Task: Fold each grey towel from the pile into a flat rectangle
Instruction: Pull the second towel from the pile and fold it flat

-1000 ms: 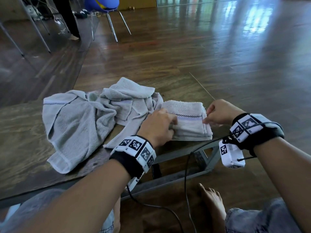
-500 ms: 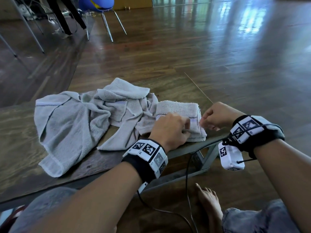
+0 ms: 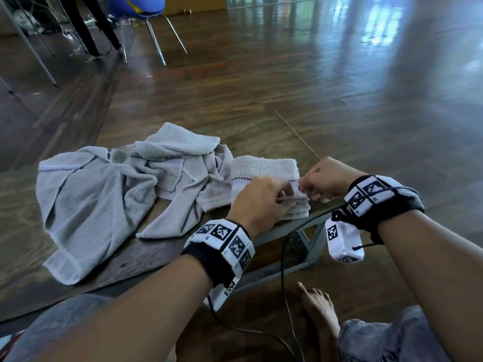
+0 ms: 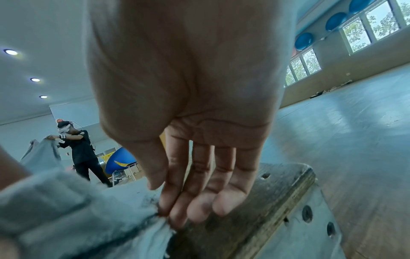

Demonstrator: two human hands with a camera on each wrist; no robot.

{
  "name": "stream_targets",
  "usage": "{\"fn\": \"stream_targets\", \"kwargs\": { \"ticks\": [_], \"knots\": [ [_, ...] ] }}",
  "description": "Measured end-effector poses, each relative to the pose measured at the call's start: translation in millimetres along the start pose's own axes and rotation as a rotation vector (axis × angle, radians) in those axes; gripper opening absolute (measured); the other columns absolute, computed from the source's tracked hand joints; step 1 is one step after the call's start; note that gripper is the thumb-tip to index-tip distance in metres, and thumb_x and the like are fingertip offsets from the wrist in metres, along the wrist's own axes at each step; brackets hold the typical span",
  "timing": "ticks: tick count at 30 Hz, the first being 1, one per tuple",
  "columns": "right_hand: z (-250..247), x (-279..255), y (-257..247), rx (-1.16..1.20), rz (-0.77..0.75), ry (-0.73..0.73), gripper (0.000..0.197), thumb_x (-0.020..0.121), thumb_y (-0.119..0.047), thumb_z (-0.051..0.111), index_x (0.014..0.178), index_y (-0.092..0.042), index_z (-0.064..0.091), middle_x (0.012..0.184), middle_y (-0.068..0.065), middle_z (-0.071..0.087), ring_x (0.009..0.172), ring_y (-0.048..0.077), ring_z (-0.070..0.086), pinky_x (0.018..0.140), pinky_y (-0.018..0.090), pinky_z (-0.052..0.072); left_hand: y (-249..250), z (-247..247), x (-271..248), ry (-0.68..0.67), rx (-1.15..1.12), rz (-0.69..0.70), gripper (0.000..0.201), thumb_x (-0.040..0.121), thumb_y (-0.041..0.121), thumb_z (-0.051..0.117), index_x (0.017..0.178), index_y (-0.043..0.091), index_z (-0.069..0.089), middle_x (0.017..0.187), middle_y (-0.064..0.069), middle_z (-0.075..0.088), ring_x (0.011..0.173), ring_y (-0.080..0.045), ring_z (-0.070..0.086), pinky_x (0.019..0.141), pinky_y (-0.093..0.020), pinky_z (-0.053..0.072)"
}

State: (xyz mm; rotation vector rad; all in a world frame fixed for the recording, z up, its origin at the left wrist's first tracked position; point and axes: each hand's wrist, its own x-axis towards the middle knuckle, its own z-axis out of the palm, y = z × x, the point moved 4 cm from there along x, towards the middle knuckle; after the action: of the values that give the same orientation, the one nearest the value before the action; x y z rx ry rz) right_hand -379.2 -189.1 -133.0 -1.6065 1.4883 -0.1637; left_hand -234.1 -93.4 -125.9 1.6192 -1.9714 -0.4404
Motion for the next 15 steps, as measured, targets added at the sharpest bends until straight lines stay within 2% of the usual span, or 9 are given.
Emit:
{"fn": "stream_targets", "kwargs": {
  "ticks": [2, 4, 6, 7, 9, 11, 14, 15],
  "knots": [
    [0, 0, 1, -0.038, 0.002, 0.005, 0.026, 0.093, -0.018, 0.068, 0.081, 0.005, 0.071, 0.050, 0.004, 0.060, 0.038, 0.013, 0.048, 0.042, 0.022, 0.042, -2, 5, 1, -0.023, -0.010, -0.008, 0.014, 0.085, 0.031, 0.074, 0.094, 0.020, 0.076, 0.085, 0.007, 0.068, 0.077, -0.008, 0.061, 0.071, -0.026, 0.051],
    [-1, 0, 2, -0.091, -0.005, 0.009, 0.027, 0.090, -0.020, 0.072, 0.089, 0.007, 0.073, 0.061, 0.011, 0.062, 0.042, 0.015, 0.049, 0.047, 0.025, 0.043, -3, 5, 3, -0.013, -0.084, -0.028, 0.015, 0.085, 0.033, 0.074, 0.090, 0.020, 0.078, 0.075, 0.009, 0.067, 0.068, -0.007, 0.061, 0.064, -0.024, 0.047],
    [-1, 0, 3, -0.105, -0.008, 0.005, 0.023, 0.090, -0.014, 0.070, 0.095, 0.007, 0.073, 0.067, 0.015, 0.062, 0.044, 0.016, 0.048, 0.047, 0.025, 0.042, -3, 1, 5, 0.047, -0.175, -0.039, 0.020, 0.085, 0.040, 0.072, 0.085, 0.021, 0.079, 0.067, 0.007, 0.070, 0.059, -0.010, 0.064, 0.054, -0.026, 0.048],
    [-1, 1, 4, -0.109, -0.006, 0.005, 0.020, 0.090, -0.012, 0.068, 0.096, 0.006, 0.074, 0.068, 0.015, 0.062, 0.044, 0.016, 0.048, 0.046, 0.024, 0.042, -2, -1, 6, 0.079, -0.212, -0.042, 0.024, 0.086, 0.043, 0.071, 0.084, 0.021, 0.079, 0.066, 0.006, 0.072, 0.058, -0.009, 0.065, 0.053, -0.026, 0.050],
    [-3, 2, 6, -0.108, 0.007, 0.012, 0.019, 0.090, -0.011, 0.066, 0.097, 0.005, 0.074, 0.067, 0.014, 0.063, 0.044, 0.016, 0.050, 0.047, 0.025, 0.043, 0, -2, 7, 0.108, -0.252, -0.045, 0.023, 0.086, 0.041, 0.071, 0.087, 0.019, 0.079, 0.070, 0.004, 0.073, 0.060, -0.006, 0.066, 0.056, -0.024, 0.052],
    [-3, 5, 6, -0.075, 0.025, 0.014, 0.024, 0.093, -0.017, 0.066, 0.096, 0.005, 0.075, 0.061, 0.010, 0.064, 0.044, 0.016, 0.052, 0.050, 0.026, 0.045, 2, 0, 9, 0.104, -0.266, -0.042, 0.018, 0.085, 0.035, 0.073, 0.091, 0.019, 0.080, 0.073, 0.004, 0.074, 0.064, -0.005, 0.066, 0.058, -0.021, 0.052],
    [0, 7, 6, 0.024, 0.085, 0.037, 0.038, 0.098, -0.035, 0.059, 0.084, -0.001, 0.070, 0.046, 0.001, 0.060, 0.036, 0.012, 0.053, 0.043, 0.022, 0.047, 6, 4, 10, 0.120, -0.275, -0.010, 0.010, 0.084, 0.026, 0.076, 0.089, 0.019, 0.079, 0.071, 0.011, 0.069, 0.067, 0.000, 0.062, 0.060, -0.011, 0.044],
    [0, 7, 6, 0.056, 0.091, 0.037, 0.040, 0.098, -0.039, 0.059, 0.082, -0.004, 0.068, 0.047, 0.001, 0.060, 0.036, 0.012, 0.053, 0.043, 0.022, 0.048, 7, 6, 10, 0.119, -0.264, -0.002, 0.009, 0.082, 0.026, 0.077, 0.088, 0.019, 0.079, 0.071, 0.013, 0.065, 0.068, 0.001, 0.060, 0.061, -0.009, 0.040]
  ]
}}
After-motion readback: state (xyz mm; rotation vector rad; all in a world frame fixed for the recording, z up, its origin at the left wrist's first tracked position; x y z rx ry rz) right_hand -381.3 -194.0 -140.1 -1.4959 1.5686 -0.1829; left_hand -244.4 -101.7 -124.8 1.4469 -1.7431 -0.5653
